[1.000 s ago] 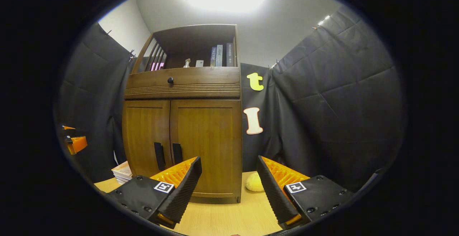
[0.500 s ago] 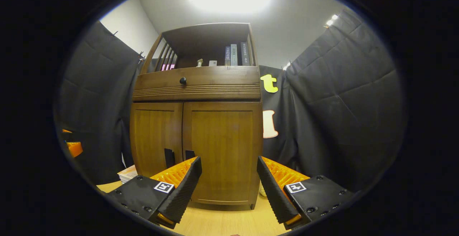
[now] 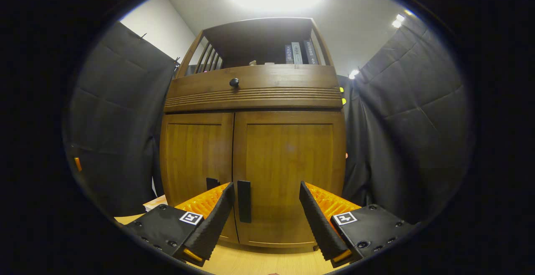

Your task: Open the right door of the double-door shoe cabinet with the right hand, and open the left door with the left hand.

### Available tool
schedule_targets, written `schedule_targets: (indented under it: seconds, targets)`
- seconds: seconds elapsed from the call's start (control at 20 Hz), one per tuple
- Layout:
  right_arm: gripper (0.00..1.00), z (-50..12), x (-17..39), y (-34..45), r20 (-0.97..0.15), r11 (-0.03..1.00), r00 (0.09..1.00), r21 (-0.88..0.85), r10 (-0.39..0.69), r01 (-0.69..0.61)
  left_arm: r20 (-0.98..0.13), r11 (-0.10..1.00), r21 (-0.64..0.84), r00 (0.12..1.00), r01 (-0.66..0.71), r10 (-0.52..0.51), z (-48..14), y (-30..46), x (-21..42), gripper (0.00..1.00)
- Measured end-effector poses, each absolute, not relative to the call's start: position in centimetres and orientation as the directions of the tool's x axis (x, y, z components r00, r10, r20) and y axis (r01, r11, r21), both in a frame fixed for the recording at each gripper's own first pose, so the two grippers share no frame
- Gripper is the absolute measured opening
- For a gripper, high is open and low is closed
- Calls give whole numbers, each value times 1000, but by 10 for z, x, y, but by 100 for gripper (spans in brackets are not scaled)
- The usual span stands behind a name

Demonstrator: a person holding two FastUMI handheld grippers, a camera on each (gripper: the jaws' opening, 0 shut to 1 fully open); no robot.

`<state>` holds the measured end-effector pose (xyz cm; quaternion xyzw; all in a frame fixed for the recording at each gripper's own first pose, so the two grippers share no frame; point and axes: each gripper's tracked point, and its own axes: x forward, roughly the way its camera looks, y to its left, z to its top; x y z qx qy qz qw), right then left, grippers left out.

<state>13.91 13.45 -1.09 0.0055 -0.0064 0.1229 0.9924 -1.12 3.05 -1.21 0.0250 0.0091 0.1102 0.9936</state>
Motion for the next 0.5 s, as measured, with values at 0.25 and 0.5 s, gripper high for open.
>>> schedule_targets:
  seconds: [0.25,0.5]
  targets:
    - [96,-33,168,163,-12,962,962,19,272,-272,-19,957,60,958,-285,287,-13,37,-10,98]
    - [98,-58,200,181,-54,963,962,45,269,-267,-33,939,70,940,-337,340,-11,41,-11,98]
